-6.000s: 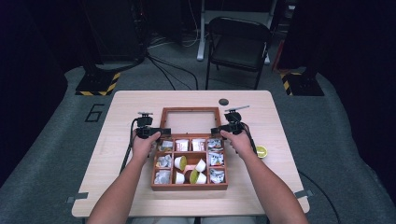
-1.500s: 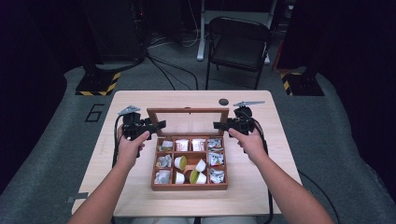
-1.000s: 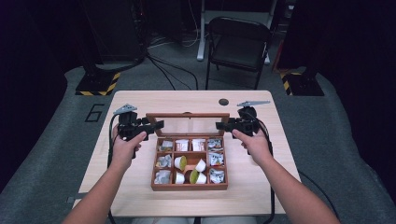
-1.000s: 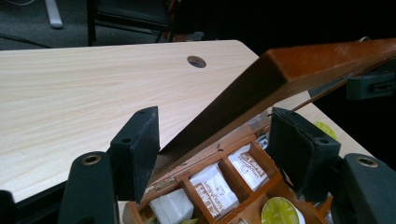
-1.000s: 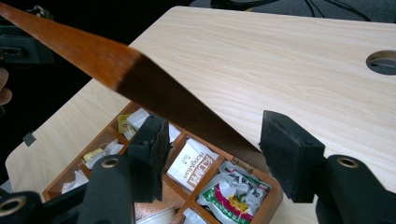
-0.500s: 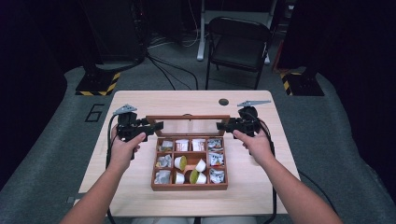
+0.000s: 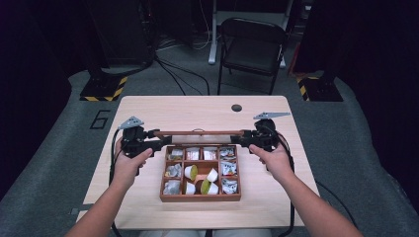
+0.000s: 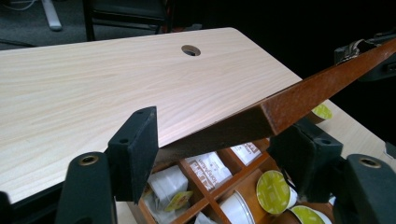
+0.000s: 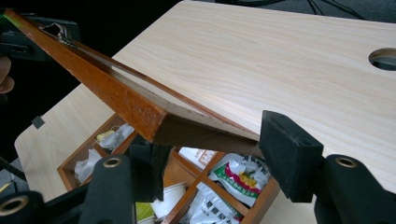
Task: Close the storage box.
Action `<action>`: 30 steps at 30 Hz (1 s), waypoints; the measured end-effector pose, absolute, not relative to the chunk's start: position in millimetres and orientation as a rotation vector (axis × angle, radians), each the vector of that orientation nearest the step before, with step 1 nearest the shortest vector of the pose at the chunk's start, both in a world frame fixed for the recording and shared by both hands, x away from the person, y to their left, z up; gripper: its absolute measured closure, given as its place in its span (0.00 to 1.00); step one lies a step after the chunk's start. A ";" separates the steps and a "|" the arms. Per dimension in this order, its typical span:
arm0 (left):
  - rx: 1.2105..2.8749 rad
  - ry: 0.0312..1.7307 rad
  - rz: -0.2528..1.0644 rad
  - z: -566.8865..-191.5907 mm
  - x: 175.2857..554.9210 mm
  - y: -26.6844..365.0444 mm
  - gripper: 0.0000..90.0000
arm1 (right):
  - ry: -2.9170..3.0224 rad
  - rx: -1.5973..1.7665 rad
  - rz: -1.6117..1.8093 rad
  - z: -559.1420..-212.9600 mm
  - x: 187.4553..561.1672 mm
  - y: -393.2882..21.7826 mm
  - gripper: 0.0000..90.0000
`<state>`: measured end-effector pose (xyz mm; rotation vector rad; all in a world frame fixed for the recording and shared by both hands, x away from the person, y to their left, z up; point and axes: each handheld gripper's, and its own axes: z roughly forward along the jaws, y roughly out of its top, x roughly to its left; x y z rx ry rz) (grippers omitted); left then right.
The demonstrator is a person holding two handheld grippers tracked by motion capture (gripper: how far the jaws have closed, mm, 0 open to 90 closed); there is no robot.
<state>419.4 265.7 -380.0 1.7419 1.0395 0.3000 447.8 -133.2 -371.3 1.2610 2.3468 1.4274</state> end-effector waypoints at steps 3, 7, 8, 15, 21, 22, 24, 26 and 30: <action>1.745 1.026 0.304 -378.9 412.6 269.0 0.36 | 2.342 1.255 1.447 -373.3 442.1 -135.5 0.48; 1.757 1.011 0.300 -379.5 405.4 270.8 0.37 | 2.334 1.254 1.452 -375.3 435.8 -137.2 0.48; 1.757 1.005 0.302 -380.2 402.5 270.8 0.37 | 2.334 1.256 1.453 -375.5 433.6 -137.5 0.48; 1.766 0.977 0.300 -384.7 383.5 271.0 0.38 | 2.332 1.220 1.469 -378.7 414.7 -139.8 0.51; 1.787 0.962 0.304 -393.1 366.6 271.0 0.39 | 2.324 1.168 1.456 -389.1 397.1 -140.2 0.52; 1.787 0.962 0.304 -393.1 366.6 271.0 0.39 | 2.324 1.168 1.456 -389.1 397.1 -140.2 0.52; 1.789 0.959 0.314 -399.7 358.9 270.4 0.39 | 2.320 1.149 1.440 -395.6 389.2 -140.1 0.52; 1.789 0.963 0.311 -404.1 354.8 270.2 0.39 | 2.315 1.141 1.434 -400.0 384.0 -139.9 0.52; 1.786 0.967 0.307 -411.7 349.2 270.5 0.39 | 2.315 1.117 1.412 -406.1 375.3 -139.4 0.52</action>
